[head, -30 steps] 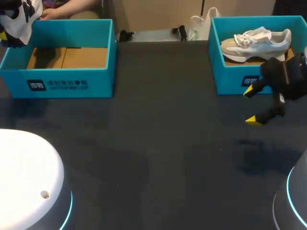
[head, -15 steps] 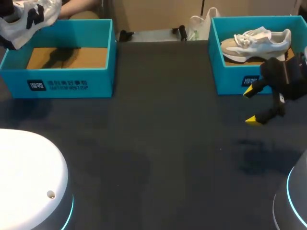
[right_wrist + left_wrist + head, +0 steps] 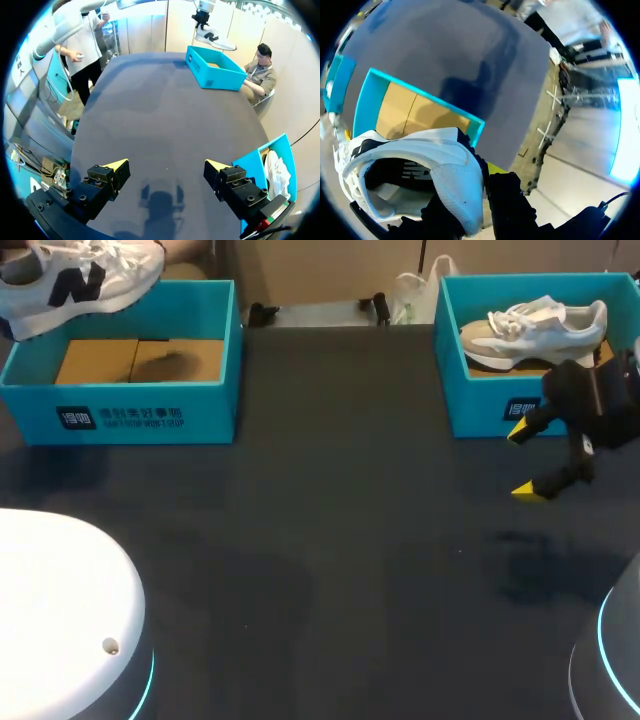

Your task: Take the shoe out of the shoebox, open the shoe tongue, remove and reinsert the insole, then place the shoe into the shoebox

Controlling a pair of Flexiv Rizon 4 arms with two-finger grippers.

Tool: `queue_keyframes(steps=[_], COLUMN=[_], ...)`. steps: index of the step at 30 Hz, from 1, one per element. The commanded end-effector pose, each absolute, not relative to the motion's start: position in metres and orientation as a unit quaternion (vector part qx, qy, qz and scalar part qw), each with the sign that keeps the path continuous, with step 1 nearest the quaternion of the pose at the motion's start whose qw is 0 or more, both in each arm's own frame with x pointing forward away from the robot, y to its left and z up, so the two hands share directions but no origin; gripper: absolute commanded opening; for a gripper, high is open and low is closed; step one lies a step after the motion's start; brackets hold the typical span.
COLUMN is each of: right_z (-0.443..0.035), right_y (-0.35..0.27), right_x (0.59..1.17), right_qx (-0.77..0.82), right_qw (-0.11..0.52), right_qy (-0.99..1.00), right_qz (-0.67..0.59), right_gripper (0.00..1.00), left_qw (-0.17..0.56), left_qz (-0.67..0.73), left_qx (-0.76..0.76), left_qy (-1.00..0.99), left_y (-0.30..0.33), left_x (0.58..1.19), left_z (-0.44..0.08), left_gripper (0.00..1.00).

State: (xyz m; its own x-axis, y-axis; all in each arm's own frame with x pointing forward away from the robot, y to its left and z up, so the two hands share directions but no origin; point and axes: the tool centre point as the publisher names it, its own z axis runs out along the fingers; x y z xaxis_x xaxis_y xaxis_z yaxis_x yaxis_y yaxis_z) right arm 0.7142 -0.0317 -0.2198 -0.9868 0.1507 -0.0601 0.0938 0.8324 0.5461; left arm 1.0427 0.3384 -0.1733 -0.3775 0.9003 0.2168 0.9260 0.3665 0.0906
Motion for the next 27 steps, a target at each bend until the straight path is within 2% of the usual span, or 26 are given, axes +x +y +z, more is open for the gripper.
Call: queue_keyframes(steps=[1,27], right_z=[-0.22,-0.22], right_y=[-0.031,-0.031], right_x=[0.714,0.714], right_qx=[0.065,0.065], right_qw=[0.051,0.051], right_qy=[0.956,0.956], right_qz=[0.281,0.281], right_gripper=[1.0,1.0], left_qw=[0.07,0.077], left_qz=[-0.076,-0.059], left_qx=[-0.645,-0.63], left_qy=[-0.757,-0.771], left_y=[0.341,0.332], left_x=[1.052,1.067], left_z=[-0.169,-0.163], left_gripper=[0.0,0.0])
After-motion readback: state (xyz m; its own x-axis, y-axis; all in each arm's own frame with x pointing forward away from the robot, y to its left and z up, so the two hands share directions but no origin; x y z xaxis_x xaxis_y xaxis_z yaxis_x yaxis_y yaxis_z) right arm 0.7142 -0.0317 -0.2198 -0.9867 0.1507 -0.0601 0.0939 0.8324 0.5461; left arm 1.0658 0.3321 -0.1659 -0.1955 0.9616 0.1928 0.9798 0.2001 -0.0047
